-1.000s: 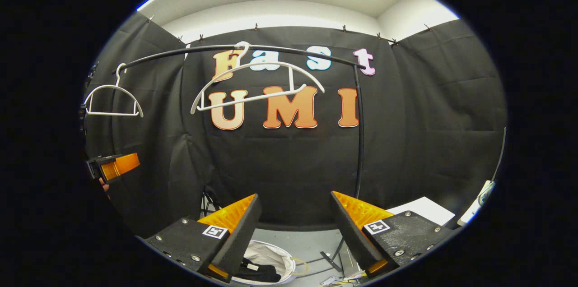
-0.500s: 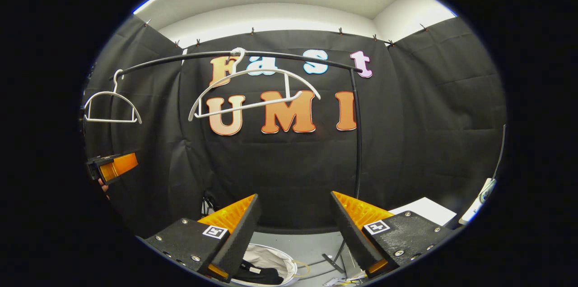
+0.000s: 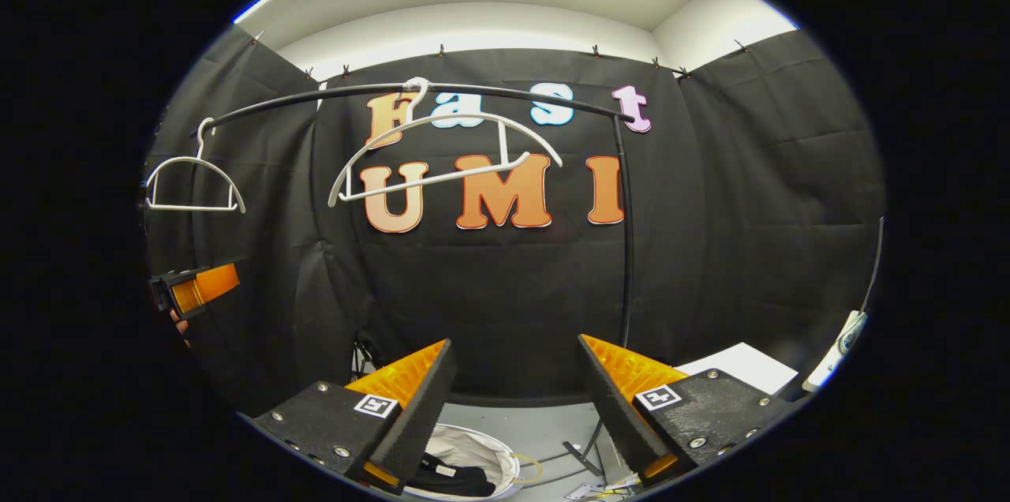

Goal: Grasp the clothes on the hanger with both hands and then place them into the laundry hamper below.

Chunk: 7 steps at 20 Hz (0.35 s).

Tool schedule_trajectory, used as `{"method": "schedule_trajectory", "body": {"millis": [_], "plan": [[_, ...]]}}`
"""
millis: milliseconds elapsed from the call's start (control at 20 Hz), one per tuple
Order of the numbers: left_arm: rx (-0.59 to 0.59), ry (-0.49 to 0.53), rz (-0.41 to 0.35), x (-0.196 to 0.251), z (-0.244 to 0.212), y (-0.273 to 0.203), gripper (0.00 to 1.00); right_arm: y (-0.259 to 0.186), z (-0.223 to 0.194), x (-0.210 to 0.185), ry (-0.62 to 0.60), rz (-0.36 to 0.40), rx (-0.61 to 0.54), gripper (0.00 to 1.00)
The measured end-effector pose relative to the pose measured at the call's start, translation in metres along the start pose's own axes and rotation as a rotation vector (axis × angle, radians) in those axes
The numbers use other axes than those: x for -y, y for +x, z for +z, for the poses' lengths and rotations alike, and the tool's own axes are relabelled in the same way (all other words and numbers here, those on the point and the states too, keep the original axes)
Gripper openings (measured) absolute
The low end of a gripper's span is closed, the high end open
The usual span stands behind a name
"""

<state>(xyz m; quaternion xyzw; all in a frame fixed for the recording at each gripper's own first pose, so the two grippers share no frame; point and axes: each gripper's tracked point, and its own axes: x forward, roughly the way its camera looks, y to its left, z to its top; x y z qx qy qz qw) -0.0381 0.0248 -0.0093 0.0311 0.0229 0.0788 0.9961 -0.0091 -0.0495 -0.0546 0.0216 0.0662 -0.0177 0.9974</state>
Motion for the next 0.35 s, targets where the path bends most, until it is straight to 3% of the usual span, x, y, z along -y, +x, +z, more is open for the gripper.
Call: {"method": "schedule_trajectory", "body": {"millis": [350], "plan": [[-0.002,-0.001,0.008,-0.0015,-0.0038,-0.002,1.0,0.0009,-0.0059,-0.0068,0.001,0.014,-0.012,0.94]]}}
